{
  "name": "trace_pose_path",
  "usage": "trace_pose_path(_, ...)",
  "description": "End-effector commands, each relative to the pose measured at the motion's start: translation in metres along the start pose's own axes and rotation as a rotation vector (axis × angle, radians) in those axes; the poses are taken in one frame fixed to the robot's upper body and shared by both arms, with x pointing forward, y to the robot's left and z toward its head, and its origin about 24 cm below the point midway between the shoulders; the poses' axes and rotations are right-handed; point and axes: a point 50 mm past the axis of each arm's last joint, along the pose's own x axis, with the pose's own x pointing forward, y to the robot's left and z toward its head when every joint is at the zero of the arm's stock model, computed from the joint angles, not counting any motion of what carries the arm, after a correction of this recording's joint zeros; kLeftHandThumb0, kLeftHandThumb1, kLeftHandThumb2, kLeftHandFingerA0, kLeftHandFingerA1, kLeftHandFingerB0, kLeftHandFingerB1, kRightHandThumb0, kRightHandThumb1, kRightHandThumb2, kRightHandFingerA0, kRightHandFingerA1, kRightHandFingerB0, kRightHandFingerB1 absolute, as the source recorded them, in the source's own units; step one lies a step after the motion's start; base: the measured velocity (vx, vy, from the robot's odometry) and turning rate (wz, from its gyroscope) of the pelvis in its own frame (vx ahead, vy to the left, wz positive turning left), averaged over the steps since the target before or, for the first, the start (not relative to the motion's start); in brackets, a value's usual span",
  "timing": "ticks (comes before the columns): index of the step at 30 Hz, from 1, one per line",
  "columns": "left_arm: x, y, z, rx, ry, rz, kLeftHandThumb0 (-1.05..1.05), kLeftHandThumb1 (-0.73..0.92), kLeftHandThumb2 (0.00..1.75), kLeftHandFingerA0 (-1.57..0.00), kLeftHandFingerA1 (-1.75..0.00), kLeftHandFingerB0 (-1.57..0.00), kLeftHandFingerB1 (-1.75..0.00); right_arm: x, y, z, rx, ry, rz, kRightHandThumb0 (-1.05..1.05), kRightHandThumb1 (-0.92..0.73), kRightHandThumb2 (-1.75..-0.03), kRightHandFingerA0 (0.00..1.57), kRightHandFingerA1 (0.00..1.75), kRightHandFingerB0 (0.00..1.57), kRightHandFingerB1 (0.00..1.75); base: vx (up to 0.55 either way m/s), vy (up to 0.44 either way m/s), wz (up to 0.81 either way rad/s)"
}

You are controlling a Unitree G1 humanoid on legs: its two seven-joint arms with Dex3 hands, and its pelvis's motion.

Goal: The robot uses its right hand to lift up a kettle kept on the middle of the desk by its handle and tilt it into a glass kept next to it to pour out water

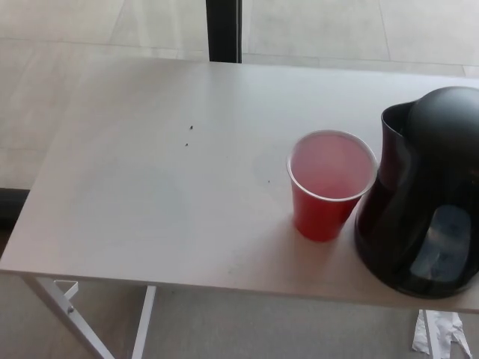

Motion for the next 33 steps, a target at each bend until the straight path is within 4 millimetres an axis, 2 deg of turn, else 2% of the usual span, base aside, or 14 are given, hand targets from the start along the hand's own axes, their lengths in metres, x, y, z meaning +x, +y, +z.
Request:
trace_pose_path(1,-0.002,0.023,0.024,-0.189,-0.125,-0.034,-1.05,0.26,1.1,-1.21,-1.21,-0.88,-1.66,-0.005,-0.051,0.045,0.327,-0.219,-0.107,-0.71,-0.64,-0.6,0.48,1.13,0.09,0.52,0.0,0.0,0.0)
trace_pose_path(3,-0.001,0.021,0.025,-0.201,-0.127,-0.038,-1.05,0.28,1.12,-1.19,-1.21,-0.82,-1.7,-0.007,-0.058,0.054,0.375,-0.261,-0.116,-0.79,-0.64,-0.59,0.28,0.8,0.07,0.55,0.0,0.0,0.0)
trace_pose_path(7,-0.001,0.023,0.025,-0.235,-0.121,-0.04,-1.05,0.24,1.09,-1.24,-1.16,-0.9,-1.58,-0.014,-0.071,0.095,0.475,-0.433,-0.072,-0.82,-0.63,-0.59,0.25,0.76,0.09,0.56,0.0,0.0,0.0)
trace_pose_path(8,-0.001,0.023,0.025,-0.238,-0.119,-0.041,-1.05,0.25,1.08,-1.24,-1.16,-0.89,-1.58,-0.016,-0.072,0.105,0.441,-0.464,-0.056,-0.83,-0.65,-0.6,0.55,0.84,0.07,0.53,0.0,0.0,0.0)
trace_pose_path(9,-0.001,0.023,0.025,-0.24,-0.121,-0.042,-1.05,0.25,1.08,-1.21,-1.19,-0.87,-1.58,-0.018,-0.073,0.115,0.42,-0.493,-0.044,-0.81,-0.65,-0.6,0.25,0.85,0.08,0.53,0.0,0.0,0.0)
trace_pose_path(11,-0.002,0.023,0.025,-0.224,-0.133,-0.053,-1.05,0.27,1.09,-1.18,-1.25,-0.82,-1.69,-0.023,-0.072,0.138,0.411,-0.565,0.007,-0.82,-0.65,-0.6,0.33,0.85,0.08,0.53,0.0,0.0,0.0)
trace_pose_path(15,-0.002,0.025,0.023,-0.248,-0.127,-0.049,-1.05,0.26,1.07,-1.18,-1.18,-0.89,-1.53,-0.052,-0.039,0.218,0.352,-0.754,0.281,-0.83,-0.55,-0.58,0.55,0.59,0.29,0.58,0.0,0.0,0.0)
trace_pose_path(17,-0.002,0.024,0.023,-0.203,-0.129,-0.046,-1.05,0.3,1.14,-1.19,-1.21,-0.83,-1.72,-0.063,-0.023,0.233,0.261,-0.813,0.409,-0.81,-0.42,-0.83,0.47,0.62,0.24,0.58,0.0,0.0,0.0)
trace_pose_path(20,-0.002,0.024,0.022,-0.201,-0.122,-0.044,-1.05,0.26,1.1,-1.19,-1.2,-0.78,-1.69,-0.073,-0.005,0.245,0.159,-0.833,0.506,-0.81,-0.54,-0.57,0.34,0.49,0.2,0.48,0.0,0.0,0.0)
trace_pose_path(22,-0.002,0.023,0.021,-0.21,-0.118,-0.047,-1.05,0.27,1.11,-1.16,-1.22,-0.77,-1.7,-0.078,0.017,0.253,0.081,-0.831,0.591,-0.78,-0.44,-0.81,0.11,0.46,0.08,0.46,0.0,0.0,0.0)
trace_pose_path(23,-0.002,0.024,0.02,-0.193,-0.111,-0.041,-1.05,0.33,1.14,-1.15,-1.2,-0.78,-1.69,-0.079,0.026,0.255,0.042,-0.831,0.629,-0.39,-0.25,-0.89,0.0,0.5,0.02,0.52,0.0,0.0,0.0)
trace_pose_path(24,-0.002,0.023,0.019,-0.2,-0.111,-0.042,-1.05,0.32,1.14,-1.16,-1.19,-0.77,-1.7,-0.08,0.036,0.255,0.016,-0.825,0.662,-0.71,-0.55,-0.58,0.15,0.34,0.08,0.26,0.0,0.0,0.0)
trace_pose_path(25,-0.002,0.023,0.019,-0.211,-0.114,-0.044,-1.05,0.29,1.13,-1.2,-1.19,-0.83,-1.72,-0.081,0.044,0.255,-0.064,-0.839,0.681,-0.76,-0.47,-0.87,0.08,0.35,0.0,0.19,0.0,0.0,0.0)
trace_pose_path(33,-0.003,0.024,0.017,-0.198,-0.104,-0.043,-1.05,0.32,1.14,-1.12,-1.23,-0.76,-1.69,-0.086,0.095,0.247,-0.241,-0.76,0.809,-0.72,-0.43,-0.83,0.01,0.28,0.0,0.12,0.0,0.0,0.0)
